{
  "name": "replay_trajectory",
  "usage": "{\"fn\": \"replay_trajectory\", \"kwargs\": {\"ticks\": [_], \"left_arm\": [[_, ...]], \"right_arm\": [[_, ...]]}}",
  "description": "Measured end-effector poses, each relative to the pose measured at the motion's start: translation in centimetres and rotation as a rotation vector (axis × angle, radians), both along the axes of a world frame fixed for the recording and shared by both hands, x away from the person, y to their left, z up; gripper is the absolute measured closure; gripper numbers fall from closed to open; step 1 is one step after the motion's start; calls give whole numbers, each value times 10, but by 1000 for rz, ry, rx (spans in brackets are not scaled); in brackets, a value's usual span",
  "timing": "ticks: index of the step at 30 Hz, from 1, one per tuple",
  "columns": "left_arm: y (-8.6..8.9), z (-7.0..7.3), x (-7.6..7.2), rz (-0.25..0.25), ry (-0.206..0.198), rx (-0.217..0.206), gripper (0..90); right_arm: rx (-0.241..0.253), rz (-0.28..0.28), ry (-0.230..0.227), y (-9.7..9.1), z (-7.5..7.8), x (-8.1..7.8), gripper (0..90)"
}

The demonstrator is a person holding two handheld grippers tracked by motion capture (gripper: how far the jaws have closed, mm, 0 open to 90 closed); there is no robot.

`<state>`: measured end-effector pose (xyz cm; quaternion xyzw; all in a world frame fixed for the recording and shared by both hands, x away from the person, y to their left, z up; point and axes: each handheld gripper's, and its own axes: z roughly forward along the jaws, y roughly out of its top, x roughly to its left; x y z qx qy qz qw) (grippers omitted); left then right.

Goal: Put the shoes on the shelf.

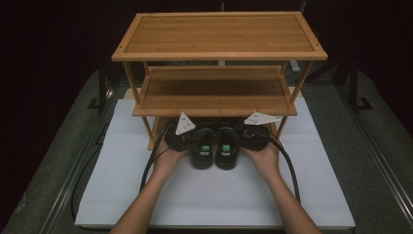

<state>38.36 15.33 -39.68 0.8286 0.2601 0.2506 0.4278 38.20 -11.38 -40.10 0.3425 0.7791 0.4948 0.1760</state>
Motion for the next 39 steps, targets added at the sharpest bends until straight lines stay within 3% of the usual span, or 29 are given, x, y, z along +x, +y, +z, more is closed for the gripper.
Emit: {"fn": "replay_trajectory", "kwargs": {"ticks": [3,5,7,13,18,21,33,39], "left_arm": [[2,1,-1,2,21,-16,418],[5,3,-1,-8,49,-65,386],[7,7,-3,-15,48,-89,383],[11,18,-17,-38,52,-104,370],[18,20,-30,-52,82,-112,346],[22,15,-38,-60,122,-103,300],[35,-16,-68,-69,182,-59,183],[31,-33,-66,-49,217,-28,150]], "right_arm": [[3,-2,-1,-1,2,-1,452],[10,-3,-3,-1,4,-3,427],[13,2,-2,-2,6,-5,412],[23,20,9,-6,13,-13,390],[19,29,18,-11,18,-26,362],[15,34,36,-15,15,-35,341],[-42,18,107,-26,-5,-62,219],[-58,5,149,-20,-23,-65,173]]}}
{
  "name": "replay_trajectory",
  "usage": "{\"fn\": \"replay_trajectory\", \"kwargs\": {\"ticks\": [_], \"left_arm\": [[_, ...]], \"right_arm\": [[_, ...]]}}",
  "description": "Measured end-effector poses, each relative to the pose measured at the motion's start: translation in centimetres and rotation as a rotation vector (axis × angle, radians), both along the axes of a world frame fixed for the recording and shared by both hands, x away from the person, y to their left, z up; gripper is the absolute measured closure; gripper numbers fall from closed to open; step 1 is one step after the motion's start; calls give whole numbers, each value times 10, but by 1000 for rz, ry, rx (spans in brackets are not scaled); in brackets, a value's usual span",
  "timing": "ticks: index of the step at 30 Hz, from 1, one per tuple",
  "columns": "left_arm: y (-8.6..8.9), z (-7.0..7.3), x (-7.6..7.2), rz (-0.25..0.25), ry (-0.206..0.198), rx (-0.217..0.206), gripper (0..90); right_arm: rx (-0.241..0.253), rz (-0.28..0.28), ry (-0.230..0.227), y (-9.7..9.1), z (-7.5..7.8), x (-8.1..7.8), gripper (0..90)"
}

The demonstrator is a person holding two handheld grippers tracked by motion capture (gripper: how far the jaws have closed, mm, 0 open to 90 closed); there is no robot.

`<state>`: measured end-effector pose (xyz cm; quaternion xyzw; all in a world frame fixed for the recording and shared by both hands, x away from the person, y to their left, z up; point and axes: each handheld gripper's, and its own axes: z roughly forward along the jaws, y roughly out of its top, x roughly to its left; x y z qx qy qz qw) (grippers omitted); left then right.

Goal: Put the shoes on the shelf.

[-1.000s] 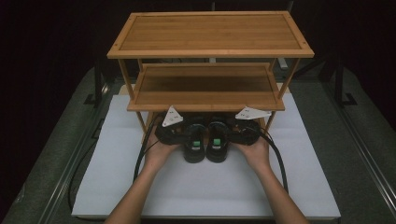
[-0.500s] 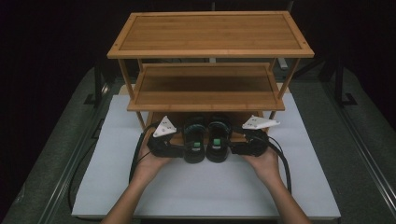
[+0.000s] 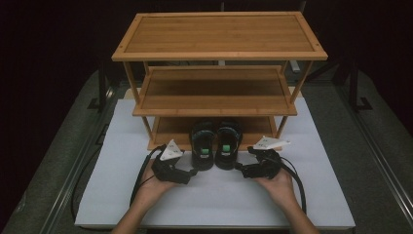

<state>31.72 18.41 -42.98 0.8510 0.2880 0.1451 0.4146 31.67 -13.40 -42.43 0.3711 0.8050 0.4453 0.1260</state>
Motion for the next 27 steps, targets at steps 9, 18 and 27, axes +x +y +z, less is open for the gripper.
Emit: {"fn": "replay_trajectory", "kwargs": {"ticks": [9,18,27], "left_arm": [[-11,-12,6,3,-11,77,134],[-21,-20,13,-17,7,110,137],[-19,-19,21,-35,35,78,117]], "right_arm": [[-45,3,41,16,-17,4,141],[-62,8,33,29,-25,6,133],[-76,8,21,32,-26,11,147]]}}
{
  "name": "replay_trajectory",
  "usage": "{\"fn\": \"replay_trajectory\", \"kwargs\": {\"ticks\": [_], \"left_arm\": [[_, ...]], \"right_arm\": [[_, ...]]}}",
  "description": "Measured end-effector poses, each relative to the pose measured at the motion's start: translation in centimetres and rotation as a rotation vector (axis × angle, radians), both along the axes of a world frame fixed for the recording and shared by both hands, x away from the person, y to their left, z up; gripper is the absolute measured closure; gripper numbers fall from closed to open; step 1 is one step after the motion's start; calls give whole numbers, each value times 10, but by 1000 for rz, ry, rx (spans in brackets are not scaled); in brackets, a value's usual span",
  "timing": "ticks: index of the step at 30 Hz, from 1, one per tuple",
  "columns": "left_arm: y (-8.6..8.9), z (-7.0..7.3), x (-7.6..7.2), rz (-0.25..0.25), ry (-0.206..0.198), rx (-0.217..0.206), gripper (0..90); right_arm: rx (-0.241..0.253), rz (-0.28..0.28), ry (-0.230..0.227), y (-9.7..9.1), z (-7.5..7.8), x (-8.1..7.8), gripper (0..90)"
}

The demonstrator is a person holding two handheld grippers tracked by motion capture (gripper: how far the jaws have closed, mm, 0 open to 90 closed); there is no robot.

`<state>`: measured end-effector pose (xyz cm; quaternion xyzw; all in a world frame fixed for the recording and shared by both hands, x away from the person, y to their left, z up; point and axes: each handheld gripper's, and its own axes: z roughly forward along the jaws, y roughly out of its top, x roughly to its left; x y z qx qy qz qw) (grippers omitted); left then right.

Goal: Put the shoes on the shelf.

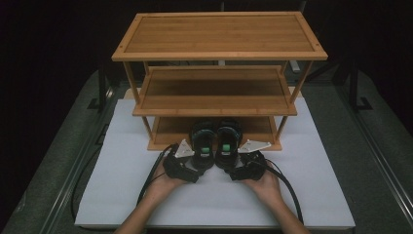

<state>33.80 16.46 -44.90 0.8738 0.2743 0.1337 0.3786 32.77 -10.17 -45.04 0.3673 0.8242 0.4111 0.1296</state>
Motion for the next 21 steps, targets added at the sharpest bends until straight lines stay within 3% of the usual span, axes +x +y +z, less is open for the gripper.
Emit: {"fn": "replay_trajectory", "kwargs": {"ticks": [6,9,12,21], "left_arm": [[4,5,5,-10,18,-29,128],[4,10,9,-7,-2,-39,152],[5,10,14,-14,8,-44,168],[2,13,26,-21,12,-23,169]], "right_arm": [[15,14,1,-5,3,3,167],[34,17,-14,-6,7,3,200],[49,17,-21,-8,10,6,219],[43,10,-17,-8,10,17,233]]}}
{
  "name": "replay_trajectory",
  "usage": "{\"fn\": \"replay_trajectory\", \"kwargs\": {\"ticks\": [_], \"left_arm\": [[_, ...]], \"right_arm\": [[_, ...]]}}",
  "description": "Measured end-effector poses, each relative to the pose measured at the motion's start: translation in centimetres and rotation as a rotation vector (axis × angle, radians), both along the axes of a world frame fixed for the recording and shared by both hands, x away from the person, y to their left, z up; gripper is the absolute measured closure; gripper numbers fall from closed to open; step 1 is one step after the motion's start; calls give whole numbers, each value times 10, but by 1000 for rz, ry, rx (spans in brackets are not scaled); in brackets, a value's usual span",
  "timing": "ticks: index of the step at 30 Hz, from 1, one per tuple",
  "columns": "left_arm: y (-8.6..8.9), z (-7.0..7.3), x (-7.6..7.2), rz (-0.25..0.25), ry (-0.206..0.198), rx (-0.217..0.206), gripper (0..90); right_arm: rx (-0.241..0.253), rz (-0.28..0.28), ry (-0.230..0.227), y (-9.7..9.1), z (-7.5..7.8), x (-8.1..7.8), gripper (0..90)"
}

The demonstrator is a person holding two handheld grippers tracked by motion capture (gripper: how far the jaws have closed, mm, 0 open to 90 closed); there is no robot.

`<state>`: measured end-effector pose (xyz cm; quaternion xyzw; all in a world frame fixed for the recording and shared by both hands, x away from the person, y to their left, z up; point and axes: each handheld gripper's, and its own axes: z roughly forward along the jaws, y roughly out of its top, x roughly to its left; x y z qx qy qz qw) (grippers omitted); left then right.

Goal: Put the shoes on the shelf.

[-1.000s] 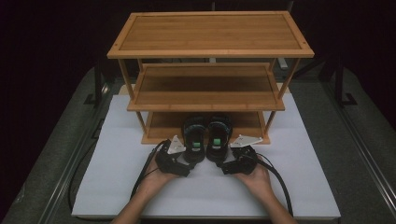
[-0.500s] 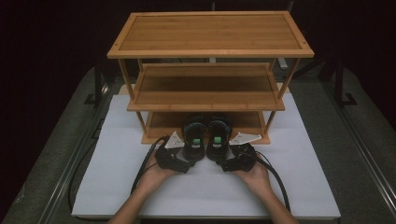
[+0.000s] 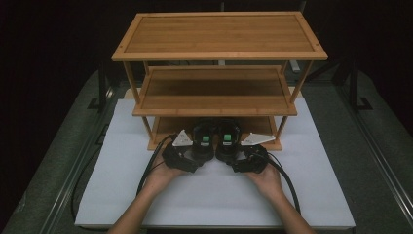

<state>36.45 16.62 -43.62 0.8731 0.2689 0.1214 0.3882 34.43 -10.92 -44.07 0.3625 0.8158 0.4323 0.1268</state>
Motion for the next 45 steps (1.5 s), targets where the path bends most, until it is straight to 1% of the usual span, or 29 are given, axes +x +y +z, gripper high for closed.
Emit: {"fn": "replay_trajectory", "kwargs": {"ticks": [4,9,13,15,17,19,20,21,23,26,27,30,31,33,34,35,36,37,40,41,42,43,44,45], "left_arm": [[-1,1,6,-1,6,6,169],[-1,-1,13,8,6,-9,169],[-2,0,16,7,6,3,170],[-2,0,19,12,6,2,170],[-3,-1,22,18,7,0,170],[-4,-1,25,23,7,0,171],[-4,-1,26,27,7,-2,171],[-4,-1,27,28,4,-2,173],[-4,-2,29,30,3,-5,173],[-3,-1,33,34,10,-3,174],[-4,0,35,37,17,-6,174],[-2,4,40,43,4,-11,195],[-2,5,42,46,8,-19,205],[-3,5,44,50,14,-21,206],[-4,4,45,54,14,-26,205],[-4,4,46,55,15,-29,202],[-4,4,47,58,15,-28,202],[-4,3,48,62,14,-31,202],[-4,2,52,68,5,-25,206],[-4,1,54,74,0,-22,209],[-3,-1,56,78,-1,-23,213],[-3,-1,57,82,0,-23,222],[-2,-2,58,79,6,-34,218],[-2,-2,59,86,4,-34,217]], "right_arm": [[4,-13,-2,2,-1,6,233],[9,-21,-14,2,-3,11,233],[18,-28,-19,1,-5,16,237],[19,-32,-24,0,-6,18,242],[14,-32,-16,0,-5,22,241],[-7,-35,-16,2,-4,26,243],[-9,-34,-21,2,-4,28,243],[-6,-36,-29,2,-4,30,245],[4,-43,-26,2,-6,32,247],[14,-52,-33,1,-8,34,252],[15,-56,-35,1,-8,35,257],[19,-63,-44,0,-9,37,273],[18,-66,-50,0,-9,38,280],[18,-73,-53,-1,-10,40,288],[14,-73,-55,-1,-10,41,285],[11,-75,-47,-1,-10,44,285],[3,-74,-49,0,-9,45,286],[-14,-87,-48,1,-9,47,286],[-9,-104,-48,1,-9,51,296],[-11,-92,-64,0,-10,53,296],[-14,-99,-61,0,-11,53,296],[0,-101,-61,-1,-12,54,296],[7,-99,-58,-1,-13,54,296],[9,-99,-59,-1,-13,55,296]]}}
